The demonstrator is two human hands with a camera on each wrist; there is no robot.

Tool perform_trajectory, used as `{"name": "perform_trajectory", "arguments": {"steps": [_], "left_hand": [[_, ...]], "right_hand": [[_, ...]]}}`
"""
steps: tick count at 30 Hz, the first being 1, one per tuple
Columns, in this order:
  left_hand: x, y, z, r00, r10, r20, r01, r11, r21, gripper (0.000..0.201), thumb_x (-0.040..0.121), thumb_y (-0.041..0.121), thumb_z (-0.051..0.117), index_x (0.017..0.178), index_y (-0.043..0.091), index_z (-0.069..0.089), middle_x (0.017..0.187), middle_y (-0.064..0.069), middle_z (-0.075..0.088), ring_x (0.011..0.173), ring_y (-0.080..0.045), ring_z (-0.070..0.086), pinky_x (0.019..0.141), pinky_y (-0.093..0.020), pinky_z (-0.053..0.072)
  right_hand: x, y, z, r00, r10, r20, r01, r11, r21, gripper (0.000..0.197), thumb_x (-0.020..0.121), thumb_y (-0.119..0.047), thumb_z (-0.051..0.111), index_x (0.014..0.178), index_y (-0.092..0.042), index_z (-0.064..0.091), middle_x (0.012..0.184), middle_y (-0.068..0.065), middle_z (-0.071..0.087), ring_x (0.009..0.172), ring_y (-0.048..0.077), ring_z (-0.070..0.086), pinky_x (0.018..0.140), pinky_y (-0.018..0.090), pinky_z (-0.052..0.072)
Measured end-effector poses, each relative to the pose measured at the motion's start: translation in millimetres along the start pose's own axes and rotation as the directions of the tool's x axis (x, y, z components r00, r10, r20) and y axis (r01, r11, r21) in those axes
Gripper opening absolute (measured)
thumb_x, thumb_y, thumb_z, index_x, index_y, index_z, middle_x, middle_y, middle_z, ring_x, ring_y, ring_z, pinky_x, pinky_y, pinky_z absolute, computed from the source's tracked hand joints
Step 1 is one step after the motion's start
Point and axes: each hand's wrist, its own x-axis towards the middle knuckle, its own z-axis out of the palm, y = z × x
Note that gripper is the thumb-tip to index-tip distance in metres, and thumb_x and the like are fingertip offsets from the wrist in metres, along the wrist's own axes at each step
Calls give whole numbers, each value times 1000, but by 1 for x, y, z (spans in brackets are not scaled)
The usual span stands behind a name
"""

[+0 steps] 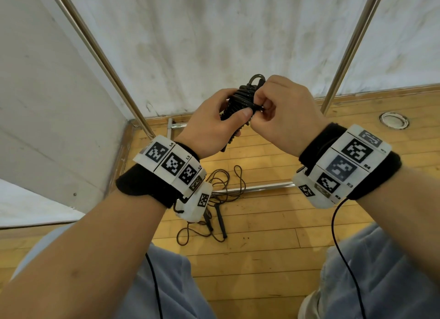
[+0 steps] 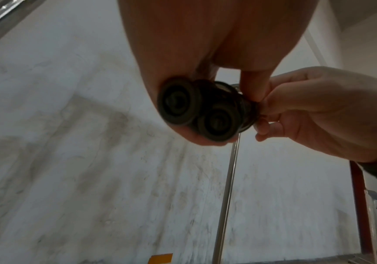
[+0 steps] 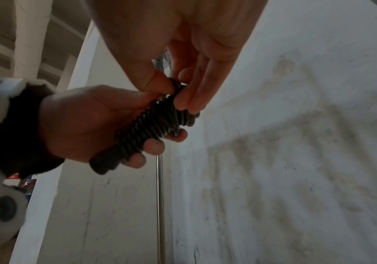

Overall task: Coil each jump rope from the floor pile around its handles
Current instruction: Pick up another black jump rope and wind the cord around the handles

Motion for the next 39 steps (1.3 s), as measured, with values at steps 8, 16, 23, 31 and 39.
{"name": "perform_trajectory", "arguments": {"steps": [8, 16, 23, 31, 39], "left_hand": [[8, 0, 4, 992, -50, -120, 33, 990, -139, 33, 94, 18, 59, 125, 10, 51, 95, -3, 63, 65, -14, 64, 55, -22, 51], [8, 9, 5, 978, -201, -58, 179, 946, -271, 38, 101, 40, 37, 115, 8, 53, 85, -7, 66, 64, -18, 65, 55, -31, 52], [7, 12, 6, 963, -268, 2, 255, 914, -316, 17, 98, 23, 37, 110, 12, 42, 92, -18, 56, 56, -25, 58, 57, -35, 46], [3, 15, 9, 973, -230, 3, 211, 888, -409, 22, 97, 13, 42, 116, 6, 49, 90, -13, 59, 62, -21, 60, 60, -34, 48], [1, 12, 9, 982, -146, -116, 111, 957, -269, 27, 97, 16, 49, 123, 13, 42, 98, -5, 61, 75, -16, 65, 72, -39, 55]], "right_hand": [[2, 5, 6, 999, 42, -30, -36, 982, 185, 21, 76, -14, 72, 91, -7, 59, 98, -3, 45, 76, 19, 61, 72, 37, 56], [3, 1, 1, 996, -19, -87, 29, 992, 121, 13, 76, -11, 67, 88, -6, 65, 94, -2, 53, 68, 15, 62, 68, 34, 57], [0, -5, -1, 998, -47, -43, 47, 999, 0, 13, 78, -13, 64, 86, -4, 68, 92, 6, 63, 67, 15, 60, 69, 38, 56], [1, -4, -3, 989, -99, -110, 90, 993, -82, 11, 78, -12, 61, 79, -3, 66, 82, 9, 63, 62, 20, 58, 60, 39, 54], [1, 1, 0, 992, 109, -66, -90, 966, 243, 10, 82, -13, 64, 88, -10, 72, 93, -2, 59, 81, 8, 60, 76, 21, 53]]}}
